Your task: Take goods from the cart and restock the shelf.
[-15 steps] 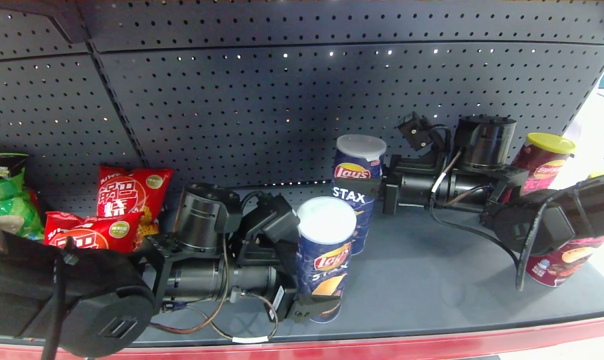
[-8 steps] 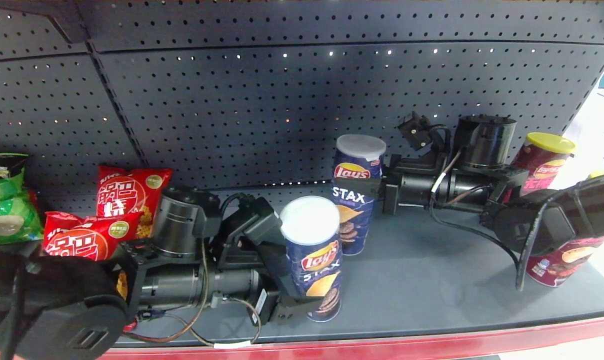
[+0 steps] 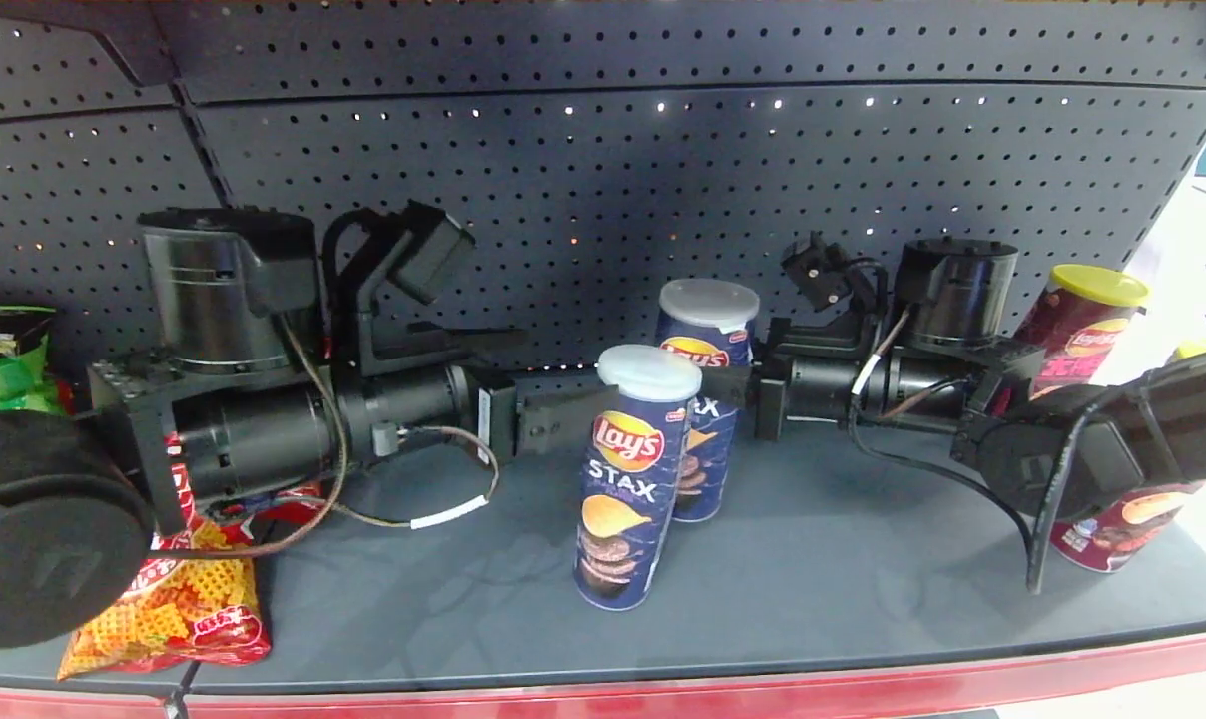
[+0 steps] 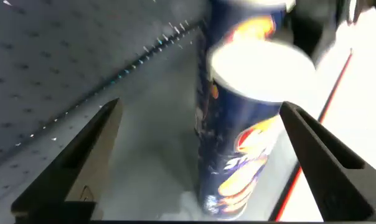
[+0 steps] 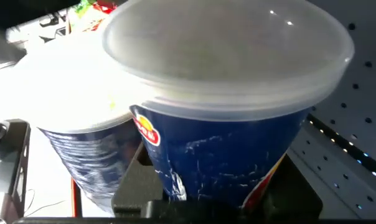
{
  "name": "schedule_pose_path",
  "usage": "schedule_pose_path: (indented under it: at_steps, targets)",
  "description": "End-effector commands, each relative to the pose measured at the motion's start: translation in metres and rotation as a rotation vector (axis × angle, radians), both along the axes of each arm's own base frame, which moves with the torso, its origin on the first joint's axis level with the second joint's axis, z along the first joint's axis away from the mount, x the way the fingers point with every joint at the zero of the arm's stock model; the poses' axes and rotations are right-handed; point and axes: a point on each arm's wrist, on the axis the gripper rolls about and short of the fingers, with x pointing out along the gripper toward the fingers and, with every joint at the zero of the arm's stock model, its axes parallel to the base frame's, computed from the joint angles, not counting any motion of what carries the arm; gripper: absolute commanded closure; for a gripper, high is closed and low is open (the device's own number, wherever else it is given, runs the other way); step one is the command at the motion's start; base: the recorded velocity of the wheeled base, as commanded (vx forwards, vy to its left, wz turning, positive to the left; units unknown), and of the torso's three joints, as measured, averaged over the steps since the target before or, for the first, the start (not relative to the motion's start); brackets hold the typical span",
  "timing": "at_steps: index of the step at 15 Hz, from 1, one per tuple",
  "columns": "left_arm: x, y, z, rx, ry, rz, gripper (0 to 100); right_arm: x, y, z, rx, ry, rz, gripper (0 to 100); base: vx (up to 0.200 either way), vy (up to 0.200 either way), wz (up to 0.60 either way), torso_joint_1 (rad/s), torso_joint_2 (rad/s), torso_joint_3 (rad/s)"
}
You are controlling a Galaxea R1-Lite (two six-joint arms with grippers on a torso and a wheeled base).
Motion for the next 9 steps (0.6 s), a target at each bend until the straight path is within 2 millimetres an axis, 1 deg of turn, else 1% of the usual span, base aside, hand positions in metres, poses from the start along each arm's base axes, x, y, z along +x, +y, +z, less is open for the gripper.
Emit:
schedule_pose_path:
  at_steps: [1, 4, 5, 9]
  targets:
    - [-0.009, 0.006, 0.019, -0.051, -0.041, 0.037, 0, -0.001, 0.001, 0.000, 0.000, 0.001, 0.005, 100, 0.000, 0.000, 0.00, 0.000, 0.00, 0.000]
    - [-0.017, 0.007, 0.039, -0.108, -0.083, 0.083, 0, -0.001, 0.001, 0.000, 0.000, 0.001, 0.005, 100, 0.000, 0.000, 0.00, 0.000, 0.00, 0.000]
    - [-0.022, 0.010, 0.048, -0.145, -0.093, 0.110, 0, -0.001, 0.001, 0.001, 0.000, -0.001, 0.003, 100, 0.000, 0.000, 0.00, 0.000, 0.00, 0.000]
    - [-0.032, 0.020, 0.060, -0.205, -0.096, 0.158, 0, -0.002, 0.000, 0.002, 0.002, -0.005, 0.002, 100, 0.000, 0.000, 0.00, 0.000, 0.00, 0.000]
